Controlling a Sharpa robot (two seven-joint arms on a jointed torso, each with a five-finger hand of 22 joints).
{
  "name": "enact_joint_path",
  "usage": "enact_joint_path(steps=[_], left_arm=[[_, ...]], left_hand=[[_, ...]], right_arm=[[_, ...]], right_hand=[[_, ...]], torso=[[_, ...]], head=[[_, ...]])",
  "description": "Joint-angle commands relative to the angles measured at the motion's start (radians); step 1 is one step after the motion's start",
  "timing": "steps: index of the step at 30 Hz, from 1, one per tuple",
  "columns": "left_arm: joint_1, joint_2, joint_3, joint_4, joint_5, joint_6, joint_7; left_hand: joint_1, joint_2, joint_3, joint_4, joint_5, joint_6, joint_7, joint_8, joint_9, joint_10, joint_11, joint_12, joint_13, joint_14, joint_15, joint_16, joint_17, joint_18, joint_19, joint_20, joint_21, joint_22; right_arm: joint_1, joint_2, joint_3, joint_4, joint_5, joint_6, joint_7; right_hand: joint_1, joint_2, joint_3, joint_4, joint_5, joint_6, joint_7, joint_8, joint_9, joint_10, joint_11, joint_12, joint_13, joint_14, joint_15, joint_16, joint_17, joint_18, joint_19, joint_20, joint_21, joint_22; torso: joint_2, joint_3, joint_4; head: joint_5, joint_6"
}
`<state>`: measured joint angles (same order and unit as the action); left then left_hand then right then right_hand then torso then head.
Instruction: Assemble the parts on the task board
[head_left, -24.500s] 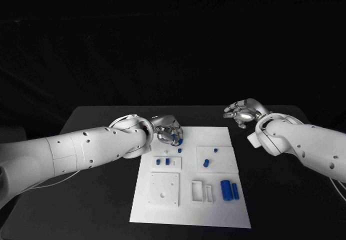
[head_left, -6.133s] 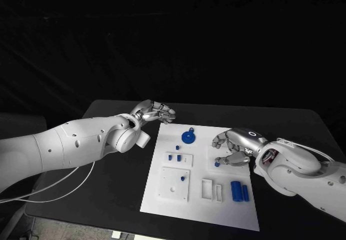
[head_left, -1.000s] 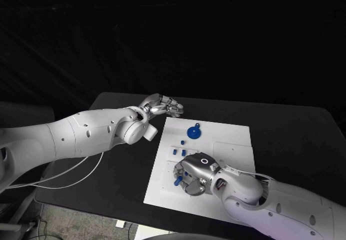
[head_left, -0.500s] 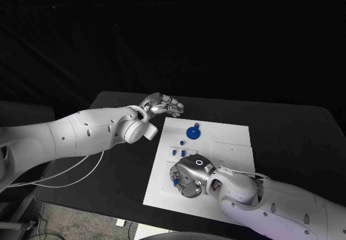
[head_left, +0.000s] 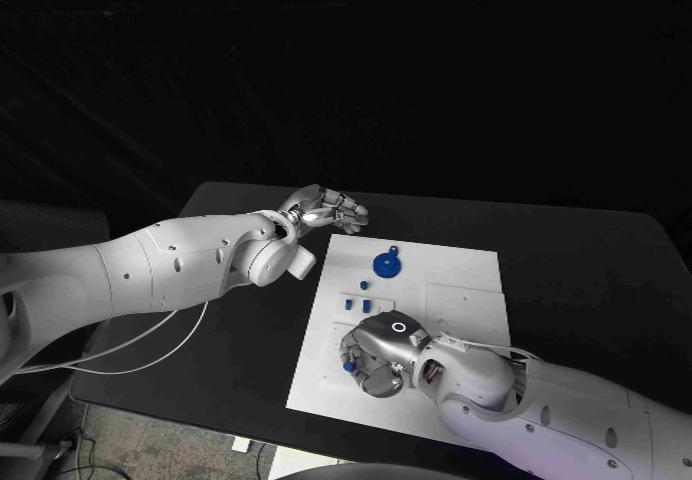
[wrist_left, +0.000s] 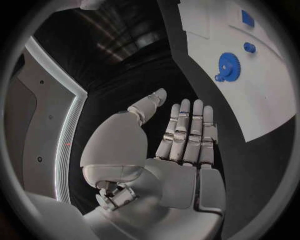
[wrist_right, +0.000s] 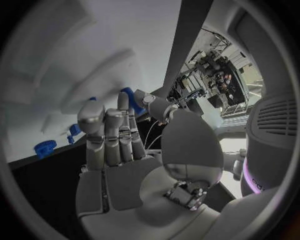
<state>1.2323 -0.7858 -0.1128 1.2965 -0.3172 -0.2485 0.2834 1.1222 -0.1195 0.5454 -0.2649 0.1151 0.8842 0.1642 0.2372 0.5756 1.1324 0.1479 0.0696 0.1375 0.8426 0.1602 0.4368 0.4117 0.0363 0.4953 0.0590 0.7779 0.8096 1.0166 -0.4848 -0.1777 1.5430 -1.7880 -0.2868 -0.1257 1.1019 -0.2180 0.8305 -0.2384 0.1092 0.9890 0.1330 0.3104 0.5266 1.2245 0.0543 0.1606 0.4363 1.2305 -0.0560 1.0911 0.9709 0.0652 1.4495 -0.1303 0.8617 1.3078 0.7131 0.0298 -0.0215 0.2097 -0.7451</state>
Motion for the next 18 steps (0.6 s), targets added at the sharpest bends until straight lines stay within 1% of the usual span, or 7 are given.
enact_joint_path(steps=[1, 2, 5, 7, 12, 14, 18], left_arm=[[0.001, 0.001, 0.001, 0.001, 0.004, 0.012, 0.010], [0.001, 0.001, 0.001, 0.001, 0.004, 0.012, 0.010], [0.001, 0.001, 0.001, 0.001, 0.004, 0.012, 0.009], [0.001, 0.001, 0.001, 0.001, 0.004, 0.012, 0.010], [0.001, 0.000, 0.001, 0.000, 0.004, 0.012, 0.010], [0.001, 0.000, 0.001, 0.000, 0.004, 0.009, 0.012], [0.001, 0.000, 0.001, -0.001, 0.004, 0.009, 0.013]], left_hand=[[-0.008, 0.005, -0.002, -0.007, 0.000, -0.005, 0.000, 0.005, -0.001, 0.005, -0.003, 0.004, -0.002, 0.002, -0.001, -0.006, 0.001, 0.011, 0.009, 0.001, -0.007, -0.002], [-0.008, 0.005, -0.002, -0.007, 0.000, -0.005, 0.000, 0.005, -0.001, 0.005, -0.003, 0.004, -0.002, 0.002, -0.001, -0.006, 0.001, 0.011, 0.009, 0.001, -0.007, -0.002], [-0.008, 0.005, -0.002, -0.007, 0.000, -0.006, 0.000, 0.005, -0.001, 0.005, -0.003, 0.004, -0.002, 0.002, -0.001, -0.007, 0.001, 0.011, 0.009, 0.001, -0.007, -0.002], [-0.008, 0.005, -0.002, -0.007, 0.000, -0.006, 0.000, 0.005, -0.001, 0.005, -0.003, 0.004, -0.002, 0.002, -0.001, -0.007, 0.001, 0.011, 0.009, 0.001, -0.007, -0.002], [-0.008, 0.005, -0.002, -0.007, 0.000, -0.006, 0.000, 0.005, -0.001, 0.005, -0.003, 0.004, -0.002, 0.002, -0.001, -0.007, 0.001, 0.011, 0.009, 0.001, -0.007, -0.002], [-0.008, 0.005, -0.002, -0.007, 0.000, -0.006, 0.000, 0.005, -0.002, 0.005, -0.003, 0.004, -0.002, 0.002, -0.001, -0.007, 0.001, 0.011, 0.009, 0.001, -0.007, -0.002], [-0.007, 0.005, -0.002, -0.007, 0.000, -0.006, 0.000, 0.005, -0.002, 0.005, -0.003, 0.004, -0.002, 0.002, -0.001, -0.007, 0.002, 0.011, 0.009, 0.001, -0.007, -0.002]], right_arm=[[-0.005, -0.003, -0.003, -0.001, 0.051, -0.011, 0.030], [-0.005, -0.003, -0.003, -0.001, 0.052, -0.011, 0.031], [-0.005, -0.006, -0.003, 0.000, 0.065, -0.040, 0.040], [-0.005, -0.009, -0.003, 0.002, 0.069, -0.049, 0.041], [-0.005, -0.016, -0.003, 0.007, 0.078, -0.062, 0.045], [-0.005, -0.020, -0.002, 0.010, 0.081, -0.066, 0.049], [-0.005, -0.033, -0.002, 0.024, 0.099, -0.089, 0.058]], right_hand=[[-0.015, -0.024, -0.054, -0.009, 0.032, -0.043, 0.017, -0.025, -0.011, -0.046, 0.022, -0.024, -0.005, -0.002, 0.020, 0.000, 0.001, 0.197, -0.005, 0.010, 0.000, 0.015], [-0.015, -0.024, -0.067, -0.013, 0.040, -0.049, 0.020, -0.028, -0.013, -0.053, 0.024, -0.029, -0.008, -0.003, 0.023, -0.001, 0.000, 0.197, -0.007, 0.010, -0.001, 0.015], [-0.023, -0.037, -0.118, -0.022, 0.075, -0.085, 0.035, -0.044, -0.020, -0.093, 0.040, -0.056, -0.025, -0.009, 0.037, -0.002, -0.001, 0.197, -0.012, 0.016, -0.010, 0.011], [-0.021, -0.039, -0.135, -0.026, 0.086, -0.097, 0.040, -0.049, -0.023, -0.105, 0.045, -0.064, -0.033, -0.010, 0.042, -0.002, -0.002, 0.197, -0.013, 0.020, -0.014, 0.009], [-0.017, -0.042, -0.142, -0.027, 0.087, -0.102, 0.042, -0.051, -0.025, -0.110, 0.047, -0.068, -0.036, -0.011, 0.044, -0.002, -0.003, 0.197, -0.013, 0.021, -0.016, 0.008], [-0.016, -0.046, -0.148, -0.028, 0.089, -0.106, 0.044, -0.053, -0.026, -0.113, 0.048, -0.070, -0.039, -0.011, 0.046, -0.002, -0.004, 0.197, -0.012, 0.022, -0.018, 0.006], [-0.018, -0.050, -0.164, -0.026, 0.100, -0.108, 0.044, -0.052, -0.027, -0.115, 0.050, -0.072, -0.044, -0.011, 0.047, -0.001, -0.005, 0.197, -0.010, 0.023, -0.021, 0.005]], torso=[[0.000, 0.0007, -0.0007], [0.000, 0.0007, -0.0007], [0.000, 0.0007, -0.0004], [0.000, 0.0010, -0.0005], [0.000, 0.0009, 0.0000], [0.000, 0.0009, 0.0000], [0.000, 0.0009, -0.0004]], head=[[0.000, 0.000], [0.000, 0.000], [0.000, 0.000], [0.000, 0.001], [-0.001, 0.002], [-0.001, 0.002], [-0.003, 0.005]])
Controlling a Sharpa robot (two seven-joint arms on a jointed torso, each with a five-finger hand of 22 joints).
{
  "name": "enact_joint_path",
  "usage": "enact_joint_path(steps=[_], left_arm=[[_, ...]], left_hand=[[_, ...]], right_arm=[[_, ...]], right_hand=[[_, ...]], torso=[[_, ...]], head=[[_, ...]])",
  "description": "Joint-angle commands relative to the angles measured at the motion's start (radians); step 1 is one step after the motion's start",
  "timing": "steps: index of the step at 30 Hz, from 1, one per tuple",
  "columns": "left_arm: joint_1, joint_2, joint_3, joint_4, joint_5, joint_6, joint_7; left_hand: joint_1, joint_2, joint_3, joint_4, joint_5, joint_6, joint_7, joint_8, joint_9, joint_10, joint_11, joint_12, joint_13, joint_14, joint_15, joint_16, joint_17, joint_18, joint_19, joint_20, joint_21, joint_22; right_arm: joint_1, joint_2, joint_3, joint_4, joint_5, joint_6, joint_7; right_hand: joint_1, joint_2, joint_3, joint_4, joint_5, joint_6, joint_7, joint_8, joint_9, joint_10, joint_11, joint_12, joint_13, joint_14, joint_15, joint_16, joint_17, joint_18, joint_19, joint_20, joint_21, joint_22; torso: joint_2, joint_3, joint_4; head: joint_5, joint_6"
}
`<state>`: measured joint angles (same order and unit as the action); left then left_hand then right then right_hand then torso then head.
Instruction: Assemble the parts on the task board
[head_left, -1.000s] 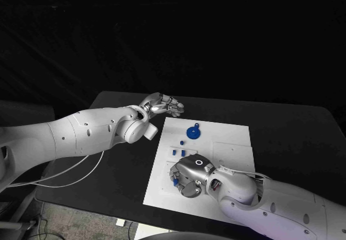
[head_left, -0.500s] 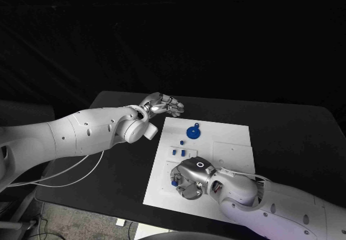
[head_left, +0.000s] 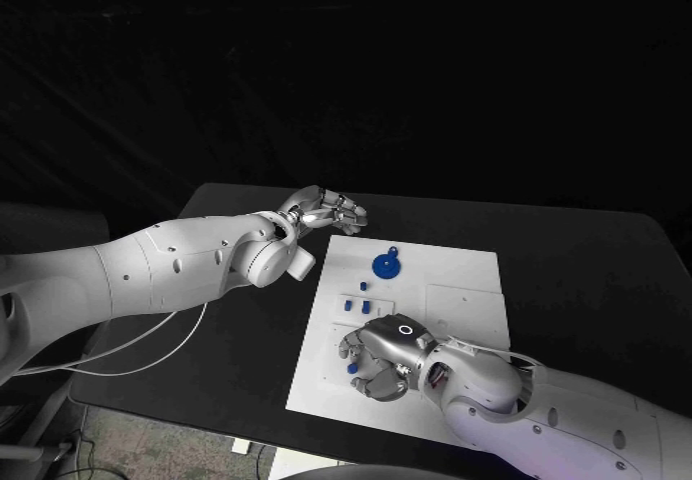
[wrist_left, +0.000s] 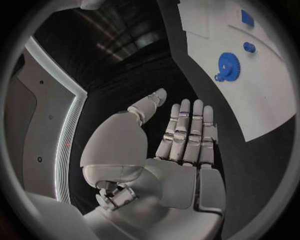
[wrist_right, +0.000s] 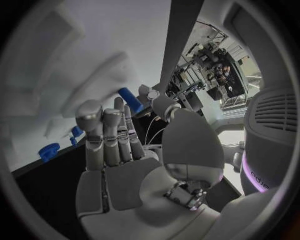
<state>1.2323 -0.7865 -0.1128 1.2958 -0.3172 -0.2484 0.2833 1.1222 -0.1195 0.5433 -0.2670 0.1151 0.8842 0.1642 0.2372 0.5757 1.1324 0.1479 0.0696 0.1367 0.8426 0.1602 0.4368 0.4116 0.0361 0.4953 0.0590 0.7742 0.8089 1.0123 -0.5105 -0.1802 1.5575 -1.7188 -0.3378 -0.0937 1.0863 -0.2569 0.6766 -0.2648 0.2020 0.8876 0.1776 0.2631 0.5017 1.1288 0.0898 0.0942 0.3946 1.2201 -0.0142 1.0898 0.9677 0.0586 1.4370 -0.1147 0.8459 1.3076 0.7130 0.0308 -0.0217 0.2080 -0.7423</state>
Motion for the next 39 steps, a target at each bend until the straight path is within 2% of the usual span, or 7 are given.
enact_joint_path(steps=[1, 11, 15, 18, 26, 35, 39], left_arm=[[0.001, 0.001, 0.001, 0.000, 0.004, 0.009, 0.012], [0.001, 0.002, 0.001, -0.009, 0.004, 0.011, 0.013], [0.001, 0.002, 0.001, -0.018, 0.005, 0.013, 0.017], [0.000, 0.001, 0.000, -0.025, 0.007, 0.014, 0.021], [-0.003, 0.007, -0.001, -0.044, 0.011, 0.018, 0.024], [-0.016, 0.016, -0.005, -0.064, 0.011, 0.030, 0.028], [-0.021, 0.016, -0.006, -0.065, 0.011, 0.035, 0.031]], left_hand=[[-0.007, 0.005, 0.000, -0.005, 0.000, -0.006, 0.000, 0.005, -0.002, 0.005, -0.003, 0.004, -0.001, 0.002, -0.001, -0.007, 0.002, 0.011, 0.009, 0.001, -0.004, -0.001], [-0.007, 0.005, 0.000, -0.006, 0.000, -0.006, 0.000, 0.005, -0.002, 0.005, -0.003, 0.004, -0.001, 0.002, -0.001, -0.007, 0.002, 0.011, 0.009, 0.000, -0.004, -0.001], [-0.007, 0.005, 0.000, -0.005, 0.000, -0.006, 0.000, 0.006, -0.002, 0.006, -0.003, 0.004, -0.002, 0.003, -0.001, -0.007, 0.002, 0.011, 0.010, 0.001, -0.004, -0.001], [-0.007, 0.004, -0.001, -0.005, 0.000, -0.006, 0.000, 0.006, -0.002, 0.006, -0.003, 0.004, -0.002, 0.003, -0.001, -0.007, 0.003, 0.011, 0.010, 0.001, -0.004, -0.001], [-0.008, 0.005, -0.001, -0.005, -0.001, -0.006, 0.000, 0.006, -0.002, 0.007, -0.004, 0.005, -0.002, 0.004, -0.001, -0.007, 0.004, 0.011, 0.011, 0.000, -0.005, -0.002], [-0.010, 0.006, -0.002, -0.004, -0.001, -0.006, 0.001, 0.006, -0.003, 0.008, -0.004, 0.005, -0.002, 0.006, -0.002, -0.007, 0.005, 0.011, 0.012, 0.000, -0.005, -0.002], [-0.012, 0.006, -0.003, -0.002, -0.001, -0.007, 0.001, 0.006, -0.004, 0.009, -0.005, 0.006, -0.002, 0.007, -0.002, -0.007, 0.006, 0.011, 0.013, 0.000, -0.005, -0.002]], right_arm=[[0.000, -0.011, 0.001, 0.014, 0.035, -0.045, 0.030], [0.024, -0.086, 0.035, 0.071, 0.178, -0.082, 0.066], [0.066, -0.153, 0.076, 0.084, 0.414, -0.032, 0.095], [0.099, -0.205, 0.087, 0.087, 0.578, 0.014, 0.088], [0.183, -0.339, 0.090, 0.082, 0.721, 0.215, -0.018], [0.211, -0.441, 0.088, 0.093, 0.741, 0.437, -0.220], [0.214, -0.475, 0.080, 0.100, 0.743, 0.441, -0.282]], right_hand=[[-0.003, -0.012, -0.016, 0.000, 0.012, -0.007, 0.000, -0.004, -0.002, -0.019, 0.014, -0.006, -0.004, -0.001, 0.006, 0.001, -0.002, 0.203, 0.003, 0.008, -0.006, 0.005], [-0.008, -0.008, -0.044, 0.006, 0.017, -0.004, -0.001, 0.001, -0.003, -0.008, 0.012, -0.001, -0.010, 0.000, 0.003, 0.003, -0.005, 0.203, 0.007, 0.006, -0.012, 0.003], [-0.025, 0.017, -0.077, 0.030, 0.012, 0.007, -0.015, 0.012, 0.002, 0.086, -0.032, 0.119, 0.071, 0.003, -0.038, 0.000, -0.010, 0.203, 0.010, -0.008, -0.018, 0.003], [-0.039, 0.038, -0.099, 0.034, -0.002, 0.022, -0.024, 0.027, 0.020, 0.055, -0.041, 0.223, 0.171, 0.001, -0.048, -0.002, -0.011, 0.203, 0.008, -0.009, -0.023, 0.007], [-0.078, 0.077, -0.114, 0.027, 0.008, 0.033, -0.053, 0.054, 0.115, -0.083, -0.076, 0.718, 0.571, 0.003, -0.076, 0.019, 0.005, 0.203, 0.019, -0.019, -0.010, 0.022], [-0.134, 0.126, -0.084, 0.096, -0.077, 0.038, -0.062, 0.043, 0.140, -0.032, -0.086, 0.928, 0.702, 0.032, -0.090, 0.102, 0.079, 0.203, 0.033, -0.029, 0.031, 0.021], [-0.156, 0.128, -0.072, 0.113, -0.083, 0.049, -0.066, 0.043, 0.150, -0.023, -0.090, 0.968, 0.728, 0.044, -0.094, 0.122, 0.104, 0.203, 0.039, -0.021, 0.038, 0.019]], torso=[[0.000, -0.0002, -0.0002], [-0.001, 0.0004, -0.0008], [-0.002, 0.0006, -0.0015], [-0.003, 0.0007, -0.0024], [-0.013, -0.0005, -0.0095], [-0.028, 0.0029, -0.0163], [-0.034, 0.0034, -0.0191]], head=[[-0.002, 0.003], [-0.016, 0.016], [-0.026, 0.025], [-0.033, 0.031], [-0.066, 0.045], [-0.094, 0.043], [-0.107, 0.036]])
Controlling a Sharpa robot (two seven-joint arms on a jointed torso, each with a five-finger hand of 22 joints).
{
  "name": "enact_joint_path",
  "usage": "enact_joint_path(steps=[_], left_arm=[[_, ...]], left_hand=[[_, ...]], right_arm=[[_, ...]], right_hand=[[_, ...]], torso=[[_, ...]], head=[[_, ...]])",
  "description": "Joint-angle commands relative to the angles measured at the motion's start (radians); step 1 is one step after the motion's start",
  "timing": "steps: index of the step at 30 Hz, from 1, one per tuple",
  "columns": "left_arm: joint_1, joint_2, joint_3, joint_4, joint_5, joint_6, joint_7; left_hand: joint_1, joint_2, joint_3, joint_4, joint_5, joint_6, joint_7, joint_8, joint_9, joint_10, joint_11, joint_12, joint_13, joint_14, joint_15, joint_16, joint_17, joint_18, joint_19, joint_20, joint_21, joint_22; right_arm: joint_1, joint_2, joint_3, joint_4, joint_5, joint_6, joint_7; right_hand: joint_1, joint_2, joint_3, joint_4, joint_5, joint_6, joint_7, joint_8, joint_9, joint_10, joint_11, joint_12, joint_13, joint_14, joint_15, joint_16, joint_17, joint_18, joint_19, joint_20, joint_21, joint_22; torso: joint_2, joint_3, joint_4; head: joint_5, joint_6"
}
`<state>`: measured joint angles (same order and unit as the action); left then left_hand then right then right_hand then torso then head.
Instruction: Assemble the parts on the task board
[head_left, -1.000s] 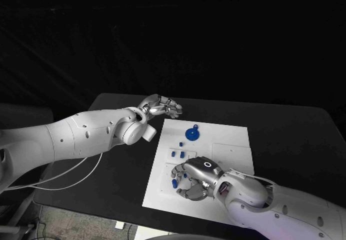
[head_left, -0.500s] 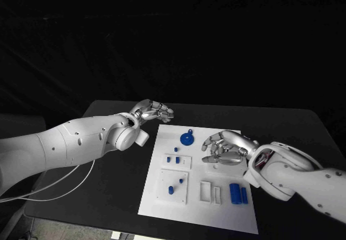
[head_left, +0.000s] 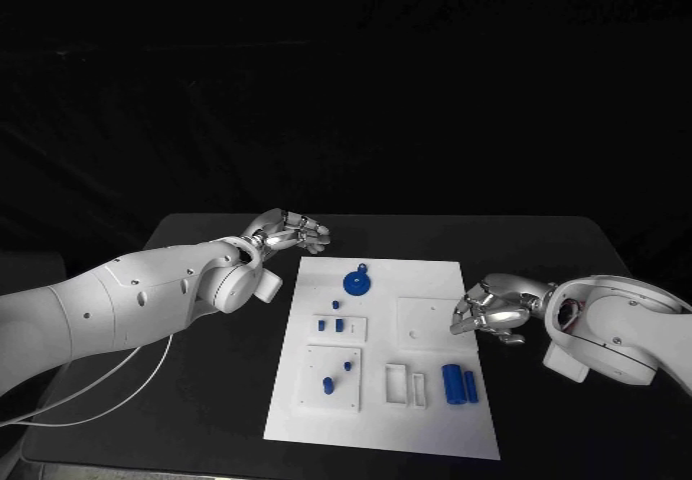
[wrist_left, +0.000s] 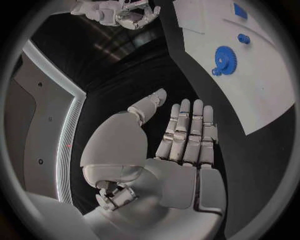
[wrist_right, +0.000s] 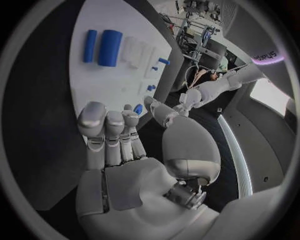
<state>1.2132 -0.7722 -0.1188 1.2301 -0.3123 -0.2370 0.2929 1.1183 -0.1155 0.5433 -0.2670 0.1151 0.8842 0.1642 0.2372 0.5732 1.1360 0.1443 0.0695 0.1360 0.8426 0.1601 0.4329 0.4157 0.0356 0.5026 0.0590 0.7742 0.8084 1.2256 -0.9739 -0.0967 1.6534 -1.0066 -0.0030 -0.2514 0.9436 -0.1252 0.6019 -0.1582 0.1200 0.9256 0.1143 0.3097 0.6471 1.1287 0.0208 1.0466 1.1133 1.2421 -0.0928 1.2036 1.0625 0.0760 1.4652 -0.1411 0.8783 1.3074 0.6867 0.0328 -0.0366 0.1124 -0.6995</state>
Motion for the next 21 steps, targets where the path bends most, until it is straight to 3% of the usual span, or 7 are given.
enact_joint_path(steps=[1, 4, 6, 10, 16, 19, 21], left_arm=[[-0.004, 0.002, 0.000, 0.000, 0.007, 0.022, 0.022], [-0.010, 0.004, 0.000, -0.002, 0.007, 0.023, 0.022], [-0.014, 0.004, -0.001, -0.003, 0.008, 0.023, 0.022], [-0.020, 0.003, -0.002, -0.004, 0.009, 0.023, 0.022], [-0.027, 0.003, -0.010, -0.006, 0.015, 0.023, 0.020], [-0.027, 0.004, -0.012, -0.004, 0.015, 0.023, 0.020], [-0.027, 0.007, -0.013, -0.003, 0.015, 0.023, 0.020]], left_hand=[[-0.009, 0.002, -0.004, -0.002, -0.002, -0.008, 0.001, 0.006, -0.001, 0.006, -0.001, 0.006, -0.001, 0.007, -0.002, -0.003, 0.002, 0.011, 0.006, 0.000, -0.005, -0.001], [-0.010, 0.002, -0.005, -0.001, -0.002, -0.008, 0.001, 0.006, -0.002, 0.007, -0.001, 0.006, -0.002, 0.009, -0.003, -0.003, 0.003, 0.012, 0.008, -0.001, -0.005, -0.001], [-0.011, 0.002, -0.005, -0.001, -0.002, -0.008, 0.001, 0.006, -0.002, 0.007, -0.001, 0.006, -0.002, 0.009, -0.003, -0.002, 0.003, 0.012, 0.008, -0.001, -0.005, -0.001], [-0.012, 0.002, -0.006, -0.001, -0.002, -0.008, 0.001, 0.006, -0.002, 0.007, -0.001, 0.006, -0.002, 0.010, -0.003, -0.002, 0.004, 0.012, 0.009, -0.001, -0.005, -0.001], [-0.015, 0.001, -0.008, 0.001, -0.003, -0.009, 0.002, 0.006, -0.003, 0.007, -0.001, 0.005, -0.002, 0.011, -0.004, -0.003, 0.005, 0.012, 0.010, -0.002, -0.006, -0.001], [-0.017, 0.001, -0.009, 0.001, -0.004, -0.009, 0.002, 0.006, -0.003, 0.007, -0.001, 0.005, -0.003, 0.011, -0.004, -0.003, 0.005, 0.011, 0.010, -0.002, -0.006, -0.001], [-0.017, 0.000, -0.009, 0.001, -0.005, -0.010, 0.002, 0.006, -0.003, 0.007, -0.001, 0.005, -0.003, 0.010, -0.004, -0.003, 0.006, 0.011, 0.010, -0.002, -0.006, -0.001]], right_arm=[[0.000, -0.019, -0.006, 0.006, 0.032, 0.119, -0.139], [0.000, -0.037, -0.018, 0.016, 0.047, 0.149, -0.185], [0.000, -0.044, -0.028, 0.021, 0.079, 0.146, -0.210], [0.000, -0.050, -0.040, 0.038, 0.083, 0.152, -0.247], [0.000, -0.021, -0.067, 0.042, 0.073, 0.165, -0.310], [0.000, -0.009, -0.074, 0.042, 0.064, 0.156, -0.316], [0.000, -0.002, -0.080, 0.043, 0.064, 0.156, -0.321]], right_hand=[[-0.022, -0.004, 0.004, 0.011, -0.004, 0.015, -0.004, -0.003, 0.007, -0.020, -0.023, 0.022, 0.014, 0.025, -0.016, 0.010, 0.013, 0.186, 0.015, 0.007, 0.009, 0.020], [-0.038, -0.005, 0.004, 0.020, -0.012, 0.019, -0.006, -0.004, 0.010, -0.017, -0.025, 0.029, 0.019, 0.030, -0.018, 0.013, 0.020, 0.186, 0.019, 0.010, 0.014, 0.020], [-0.054, 0.004, 0.007, 0.034, -0.021, 0.021, -0.008, -0.006, 0.012, -0.014, -0.026, 0.033, 0.022, 0.035, -0.019, 0.016, 0.026, 0.184, 0.020, 0.014, 0.015, 0.019], [-0.076, 0.000, 0.015, 0.046, -0.052, 0.026, -0.009, -0.008, 0.017, -0.013, -0.028, 0.038, 0.025, 0.037, -0.021, 0.017, 0.036, 0.186, 0.020, 0.018, 0.019, 0.018], [-0.140, -0.012, 0.011, 0.084, -0.071, 0.029, -0.010, -0.015, 0.022, -0.012, -0.028, 0.044, 0.032, 0.050, -0.022, 0.031, 0.067, 0.186, 0.023, 0.019, 0.029, 0.020], [-0.158, -0.016, 0.010, 0.094, -0.071, 0.028, -0.011, -0.017, 0.025, -0.012, -0.029, 0.048, 0.036, 0.053, -0.022, 0.035, 0.076, 0.186, 0.023, 0.018, 0.033, 0.021], [-0.167, -0.016, 0.010, 0.099, -0.071, 0.028, -0.011, -0.018, 0.027, -0.012, -0.029, 0.050, 0.038, 0.054, -0.022, 0.037, 0.081, 0.186, 0.023, 0.017, 0.036, 0.021]], torso=[[-0.010, 0.0012, -0.0051], [-0.016, 0.0013, -0.0088], [-0.020, 0.0014, -0.0100], [-0.026, 0.0001, -0.0135], [-0.041, -0.0009, -0.0195], [-0.046, -0.0037, -0.0232], [-0.048, -0.0042, -0.0225]], head=[[-0.014, -0.010], [-0.018, -0.020], [-0.023, -0.028], [-0.031, -0.040], [-0.036, -0.057], [-0.036, -0.065], [-0.038, -0.068]])
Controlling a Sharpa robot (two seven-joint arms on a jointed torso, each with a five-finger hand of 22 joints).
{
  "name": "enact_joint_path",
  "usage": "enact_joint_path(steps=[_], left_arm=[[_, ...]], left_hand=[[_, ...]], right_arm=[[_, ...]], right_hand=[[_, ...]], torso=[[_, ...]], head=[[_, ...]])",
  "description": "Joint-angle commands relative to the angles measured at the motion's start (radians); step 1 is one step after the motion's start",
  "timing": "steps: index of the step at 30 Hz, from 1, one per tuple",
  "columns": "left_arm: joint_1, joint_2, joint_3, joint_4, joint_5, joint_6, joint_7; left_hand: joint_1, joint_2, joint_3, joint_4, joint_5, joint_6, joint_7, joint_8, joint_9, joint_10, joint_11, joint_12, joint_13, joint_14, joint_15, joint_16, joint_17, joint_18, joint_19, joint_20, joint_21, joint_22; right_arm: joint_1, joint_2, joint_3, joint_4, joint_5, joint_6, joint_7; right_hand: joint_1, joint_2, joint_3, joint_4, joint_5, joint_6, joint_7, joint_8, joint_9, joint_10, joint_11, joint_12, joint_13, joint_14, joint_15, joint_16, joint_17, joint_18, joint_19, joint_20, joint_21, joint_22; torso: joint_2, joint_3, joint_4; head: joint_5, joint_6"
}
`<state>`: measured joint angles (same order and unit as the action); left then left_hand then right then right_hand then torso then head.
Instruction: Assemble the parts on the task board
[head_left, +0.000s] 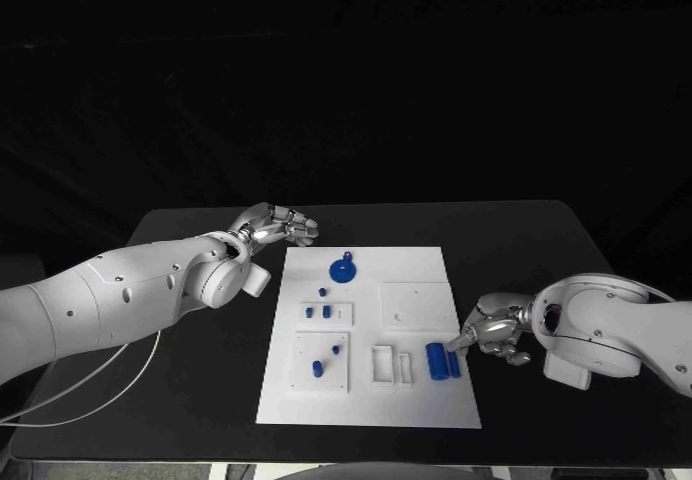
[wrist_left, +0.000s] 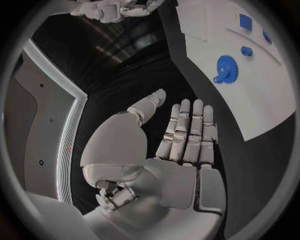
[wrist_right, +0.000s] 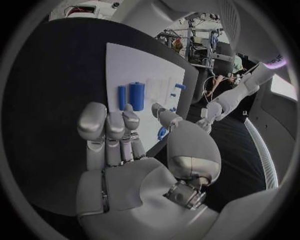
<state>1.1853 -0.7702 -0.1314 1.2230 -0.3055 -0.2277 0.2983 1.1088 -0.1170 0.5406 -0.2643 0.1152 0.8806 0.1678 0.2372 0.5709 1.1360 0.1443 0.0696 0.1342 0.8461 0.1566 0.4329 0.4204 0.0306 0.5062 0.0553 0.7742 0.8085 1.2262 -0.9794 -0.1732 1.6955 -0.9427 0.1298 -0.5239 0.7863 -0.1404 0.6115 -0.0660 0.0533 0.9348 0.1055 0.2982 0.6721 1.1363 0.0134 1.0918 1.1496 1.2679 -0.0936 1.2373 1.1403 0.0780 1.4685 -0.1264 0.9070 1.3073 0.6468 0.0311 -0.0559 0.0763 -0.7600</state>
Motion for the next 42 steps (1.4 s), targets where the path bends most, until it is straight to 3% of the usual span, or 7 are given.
enact_joint_path(steps=[1, 5, 7, 10, 13, 37, 42], left_arm=[[0.000, 0.005, -0.003, 0.005, 0.009, 0.015, 0.013], [0.000, 0.007, -0.007, 0.007, 0.009, 0.018, 0.011], [0.000, 0.007, -0.007, 0.008, 0.009, 0.018, 0.011], [0.000, 0.009, -0.007, 0.008, 0.009, 0.019, 0.011], [0.000, 0.009, -0.007, 0.008, 0.009, 0.021, 0.011], [0.000, 0.005, -0.008, 0.009, 0.009, 0.031, 0.010], [0.000, 0.004, -0.008, 0.010, 0.009, 0.031, 0.010]], left_hand=[[-0.008, 0.001, -0.007, -0.001, -0.005, -0.006, -0.002, 0.006, -0.001, 0.007, -0.001, 0.005, -0.001, 0.007, 0.000, -0.004, 0.001, 0.016, 0.006, 0.002, -0.006, -0.002], [-0.010, 0.001, -0.007, 0.000, -0.005, -0.006, -0.002, 0.006, -0.001, 0.007, -0.001, 0.005, -0.002, 0.007, 0.000, -0.004, 0.001, 0.016, 0.006, 0.002, -0.006, -0.002], [-0.011, 0.001, -0.008, 0.000, -0.006, -0.007, -0.001, 0.006, -0.001, 0.006, -0.001, 0.005, -0.002, 0.007, 0.000, -0.004, 0.002, 0.016, 0.006, 0.002, -0.007, -0.002], [-0.011, 0.001, -0.008, 0.001, -0.006, -0.007, -0.001, 0.006, -0.002, 0.006, -0.001, 0.005, -0.002, 0.006, 0.000, -0.005, 0.002, 0.016, 0.006, 0.001, -0.007, -0.002], [-0.012, 0.001, -0.008, 0.001, -0.006, -0.007, -0.001, 0.006, -0.002, 0.006, -0.001, 0.004, -0.002, 0.006, 0.000, -0.005, 0.002, 0.016, 0.006, 0.001, -0.007, -0.002], [-0.013, 0.002, -0.008, 0.003, -0.007, -0.008, -0.001, 0.006, -0.003, 0.005, -0.001, 0.004, -0.003, 0.005, 0.000, -0.007, 0.003, 0.016, 0.006, 0.001, -0.008, -0.002], [-0.013, 0.002, -0.009, 0.003, -0.008, -0.008, -0.001, 0.006, -0.003, 0.005, 0.000, 0.003, -0.003, 0.005, 0.000, -0.007, 0.003, 0.015, 0.006, 0.001, -0.008, -0.002]], right_arm=[[0.000, 0.010, -0.010, 0.000, -0.003, 0.020, -0.050], [-0.001, 0.020, -0.022, 0.001, -0.007, 0.024, -0.049], [-0.001, 0.028, -0.033, 0.001, -0.007, 0.022, -0.046], [-0.003, 0.041, -0.037, -0.001, -0.011, 0.013, -0.043], [-0.007, 0.055, -0.038, -0.004, -0.013, 0.004, -0.039], [-0.038, 0.145, -0.039, -0.054, -0.088, -0.071, -0.027], [-0.059, 0.171, -0.039, -0.067, -0.088, -0.079, -0.023]], right_hand=[[-0.019, -0.002, -0.001, 0.011, -0.005, 0.017, -0.001, -0.009, 0.002, -0.020, -0.021, 0.007, 0.004, 0.030, -0.021, 0.006, 0.007, 0.184, 0.019, 0.002, 0.010, 0.022], [-0.047, 0.000, -0.010, 0.025, -0.004, 0.000, 0.003, -0.022, -0.001, -0.020, -0.017, 0.011, 0.008, 0.033, -0.018, 0.009, 0.015, 0.184, 0.019, 0.002, 0.015, 0.022], [-0.066, 0.011, -0.031, 0.023, -0.004, -0.004, 0.006, -0.029, -0.005, -0.021, -0.015, 0.013, 0.011, 0.033, -0.015, 0.010, 0.020, 0.184, 0.016, 0.001, 0.021, 0.023], [-0.080, 0.028, -0.059, 0.005, -0.005, -0.002, 0.006, -0.035, -0.008, -0.023, -0.014, 0.015, 0.013, 0.033, -0.014, 0.010, 0.027, 0.184, 0.009, -0.001, 0.029, 0.022], [-0.085, 0.033, -0.068, -0.001, -0.004, -0.002, 0.007, -0.039, -0.010, -0.023, -0.014, 0.015, 0.014, 0.033, -0.014, 0.009, 0.029, 0.184, 0.006, -0.001, 0.031, 0.022], [-0.086, 0.031, -0.080, -0.022, -0.004, -0.003, 0.008, -0.047, -0.015, -0.023, -0.013, 0.016, 0.015, 0.035, -0.013, 0.008, 0.035, 0.184, 0.001, -0.002, 0.036, 0.020], [-0.089, 0.029, -0.082, -0.024, -0.004, -0.003, 0.008, -0.048, -0.016, -0.022, -0.012, 0.016, 0.016, 0.036, -0.012, 0.008, 0.036, 0.184, 0.001, -0.001, 0.036, 0.019]], torso=[[-0.010, -0.0028, -0.0023], [-0.013, -0.0059, -0.0025], [-0.014, -0.0076, -0.0024], [-0.014, -0.0102, -0.0021], [-0.012, -0.0074, -0.0004], [-0.010, -0.0079, -0.0018], [-0.009, -0.0084, -0.0013]], head=[[-0.004, -0.012], [-0.005, -0.019], [-0.007, -0.022], [-0.007, -0.024], [-0.006, -0.024], [0.009, -0.032], [0.011, -0.032]])
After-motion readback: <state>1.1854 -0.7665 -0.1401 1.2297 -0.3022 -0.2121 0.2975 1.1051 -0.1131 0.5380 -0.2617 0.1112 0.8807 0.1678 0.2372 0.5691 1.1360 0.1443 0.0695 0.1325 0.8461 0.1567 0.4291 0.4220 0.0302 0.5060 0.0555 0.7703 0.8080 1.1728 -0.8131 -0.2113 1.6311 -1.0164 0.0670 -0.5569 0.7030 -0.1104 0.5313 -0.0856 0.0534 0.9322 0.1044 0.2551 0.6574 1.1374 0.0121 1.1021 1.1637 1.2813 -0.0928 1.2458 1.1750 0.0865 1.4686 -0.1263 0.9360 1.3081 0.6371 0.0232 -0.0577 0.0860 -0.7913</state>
